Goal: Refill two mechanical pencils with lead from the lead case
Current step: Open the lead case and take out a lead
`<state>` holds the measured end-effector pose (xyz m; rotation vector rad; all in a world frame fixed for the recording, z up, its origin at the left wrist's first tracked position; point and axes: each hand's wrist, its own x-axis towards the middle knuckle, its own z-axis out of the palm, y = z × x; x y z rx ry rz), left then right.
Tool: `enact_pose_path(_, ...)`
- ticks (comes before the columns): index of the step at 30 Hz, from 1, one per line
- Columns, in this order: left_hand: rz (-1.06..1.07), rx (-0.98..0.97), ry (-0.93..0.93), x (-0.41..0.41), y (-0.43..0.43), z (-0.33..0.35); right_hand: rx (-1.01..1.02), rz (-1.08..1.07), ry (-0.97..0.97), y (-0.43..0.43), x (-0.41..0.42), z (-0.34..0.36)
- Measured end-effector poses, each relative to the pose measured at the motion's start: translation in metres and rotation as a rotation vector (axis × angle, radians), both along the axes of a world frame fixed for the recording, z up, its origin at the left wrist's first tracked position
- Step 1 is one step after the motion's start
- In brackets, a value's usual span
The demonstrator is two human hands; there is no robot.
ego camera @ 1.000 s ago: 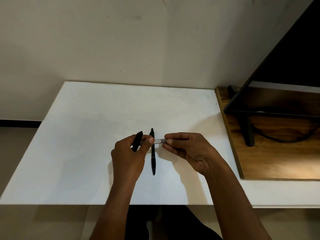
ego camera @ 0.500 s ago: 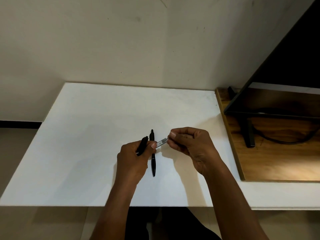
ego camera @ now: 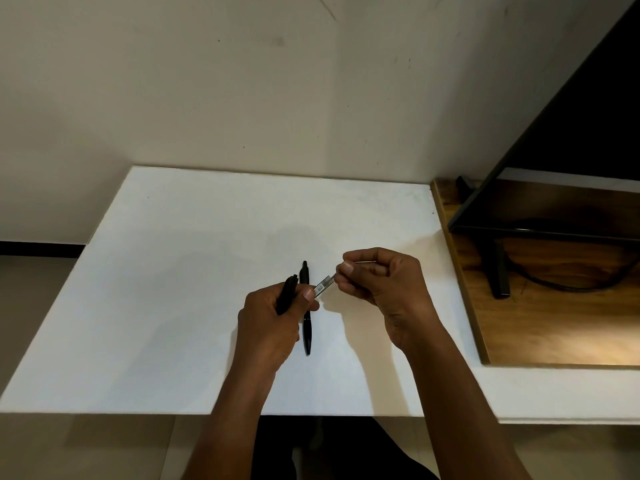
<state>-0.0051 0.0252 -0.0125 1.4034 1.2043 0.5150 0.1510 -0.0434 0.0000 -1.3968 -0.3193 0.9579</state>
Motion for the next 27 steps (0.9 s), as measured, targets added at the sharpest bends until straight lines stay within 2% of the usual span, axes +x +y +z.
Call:
enact_pose_path(8,0.016,-0.055,-0.039,-0.0002,-0.0006,0.0013,-0.015,0.030,-0.163,0.0028,-0.0003,-0.0009)
enact_pose_path(27,0.005,-0.091,-0.091,0.0019,0.0009,-0.0007,-0.038,-0.007,-0.201,0.0036,0.0016,0.0013)
